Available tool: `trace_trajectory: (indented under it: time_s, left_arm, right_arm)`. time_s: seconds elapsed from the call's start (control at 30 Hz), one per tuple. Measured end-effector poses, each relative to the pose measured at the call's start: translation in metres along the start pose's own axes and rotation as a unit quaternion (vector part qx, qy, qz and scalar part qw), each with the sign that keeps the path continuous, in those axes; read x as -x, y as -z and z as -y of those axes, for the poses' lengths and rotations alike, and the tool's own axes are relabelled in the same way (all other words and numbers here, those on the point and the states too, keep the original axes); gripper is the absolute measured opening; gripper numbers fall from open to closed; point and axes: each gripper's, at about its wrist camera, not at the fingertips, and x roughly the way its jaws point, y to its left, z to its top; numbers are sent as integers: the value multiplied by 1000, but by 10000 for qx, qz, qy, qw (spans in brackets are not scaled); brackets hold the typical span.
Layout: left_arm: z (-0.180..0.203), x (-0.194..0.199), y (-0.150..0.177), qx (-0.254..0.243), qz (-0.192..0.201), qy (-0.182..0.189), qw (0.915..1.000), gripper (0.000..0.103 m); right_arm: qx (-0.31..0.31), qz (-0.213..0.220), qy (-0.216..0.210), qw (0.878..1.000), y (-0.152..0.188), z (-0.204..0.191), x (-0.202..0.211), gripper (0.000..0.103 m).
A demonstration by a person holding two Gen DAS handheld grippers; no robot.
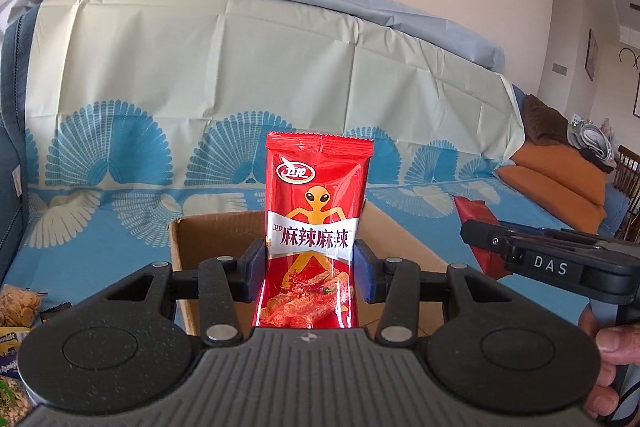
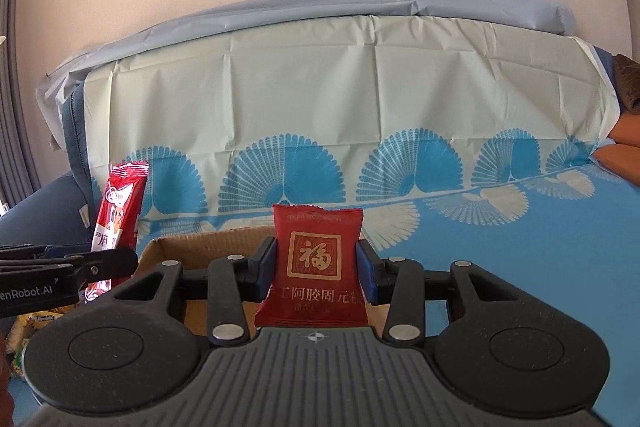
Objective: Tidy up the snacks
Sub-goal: 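Carry both packets over the box and open both tools to drop them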
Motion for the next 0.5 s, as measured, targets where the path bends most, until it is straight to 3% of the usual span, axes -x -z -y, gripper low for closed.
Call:
trace_trajectory:
  time_s: [0.5]
  left_arm:
    - [-4, -7, 3, 279, -281, 280, 9988, 50]
  right_arm:
    - [287, -56, 41, 9996, 1, -14, -3, 44]
